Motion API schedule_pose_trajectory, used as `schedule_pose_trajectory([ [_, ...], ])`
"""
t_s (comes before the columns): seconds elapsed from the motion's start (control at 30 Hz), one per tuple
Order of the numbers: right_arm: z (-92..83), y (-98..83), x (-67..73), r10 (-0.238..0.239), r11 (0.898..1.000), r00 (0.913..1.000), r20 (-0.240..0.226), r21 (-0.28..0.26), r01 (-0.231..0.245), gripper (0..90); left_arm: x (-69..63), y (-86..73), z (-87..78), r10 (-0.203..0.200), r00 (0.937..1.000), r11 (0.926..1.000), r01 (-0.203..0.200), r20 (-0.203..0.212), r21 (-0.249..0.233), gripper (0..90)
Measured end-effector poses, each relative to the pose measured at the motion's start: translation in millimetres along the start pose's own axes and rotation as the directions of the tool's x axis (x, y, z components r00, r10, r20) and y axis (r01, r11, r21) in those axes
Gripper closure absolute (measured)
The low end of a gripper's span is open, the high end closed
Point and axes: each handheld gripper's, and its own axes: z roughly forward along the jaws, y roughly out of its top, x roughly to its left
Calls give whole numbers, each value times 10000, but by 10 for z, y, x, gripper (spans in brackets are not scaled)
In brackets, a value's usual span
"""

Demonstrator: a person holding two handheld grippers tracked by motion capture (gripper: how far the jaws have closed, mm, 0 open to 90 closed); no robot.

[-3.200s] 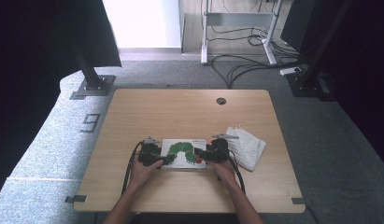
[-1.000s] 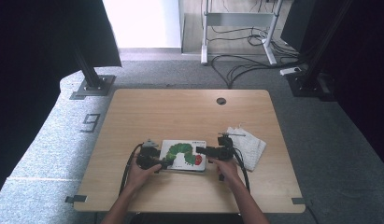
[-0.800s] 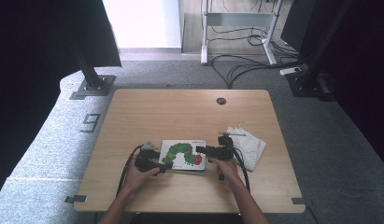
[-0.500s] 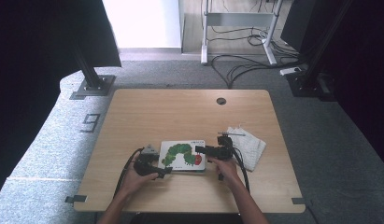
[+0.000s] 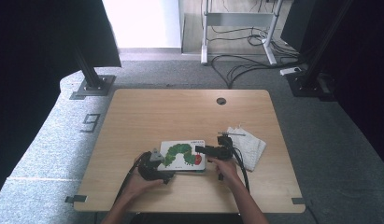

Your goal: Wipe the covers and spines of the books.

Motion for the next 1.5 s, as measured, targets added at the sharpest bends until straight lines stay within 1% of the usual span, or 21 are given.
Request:
schedule_pose_trajectory([
  [0.13, -6, 2, 8, 12, 10000, 10000, -21, -38, -12, 357, 2, 2, 1, -48, 10000, 10000, 48, -23, -6, 30],
  [0.2, -8, 2, 10, -4, 10000, 10000, -30, -35, 4, 358, 1, 4, 2, -182, 9998, 9998, 182, -111, -53, 43],
  [0.3, -8, 1, 9, -13, 10000, 10000, -16, -24, 13, 358, 17, -4, 4, -320, 9995, 9994, 320, -39, -114, 48],
  [0.43, -7, -1, 9, -48, 10000, 10000, -24, -2, 48, 357, 11, -13, 11, -298, 9995, 9994, 295, -135, -192, 52],
  [0.53, -4, -4, 12, -58, 10000, 10000, -28, 20, 58, 358, 24, -22, 9, -459, 9989, 9985, 457, -48, -310, 53],
  [0.77, 2, -16, 5, -135, 9998, 9999, -65, 144, 136, 356, 44, -28, 7, -582, 9983, 9976, 584, 63, -385, 56],
  [0.83, 9, -25, -5, -182, 9997, 9998, -46, 162, 183, 358, 55, -29, 7, -697, 9974, 9967, 703, 156, -412, 57],
  [0.93, 32, -58, -33, -231, 9991, 9997, 112, 362, 226, 350, 73, -31, 1, -842, 9960, 9954, 855, 306, -433, 58],
  [1.0, 45, -80, -53, -234, 9988, 9997, 60, 441, 232, 351, 70, -31, 2, -802, 9964, 9958, 813, 269, -414, 59],
  [1.07, 55, -84, -45, -436, 9979, 9990, 131, 476, 430, 378, 59, -31, 6, -747, 9970, 9963, 754, 184, -412, 59],
  [1.17, 79, -65, 0, -746, 9956, 9970, 194, 583, 734, 432, 58, -32, 7, -719, 9972, 9966, 726, 180, -390, 60],
  [1.3, 123, -33, 28, -1290, 9895, 9913, 254, 688, 1270, 505, 65, -34, 4, -759, 9968, 9962, 768, 230, -407, 60],
  [1.4, 138, -29, 3, -1121, 9915, 9937, 25, 667, 1117, 524, 63, -34, 5, -736, 9971, 9964, 744, 211, -406, 60],
  [1.5, 131, -19, -2, -1227, 9909, 9923, -153, 538, 1233, 547, 65, -33, 0, -777, 9967, 9961, 786, 238, -400, 63],
])
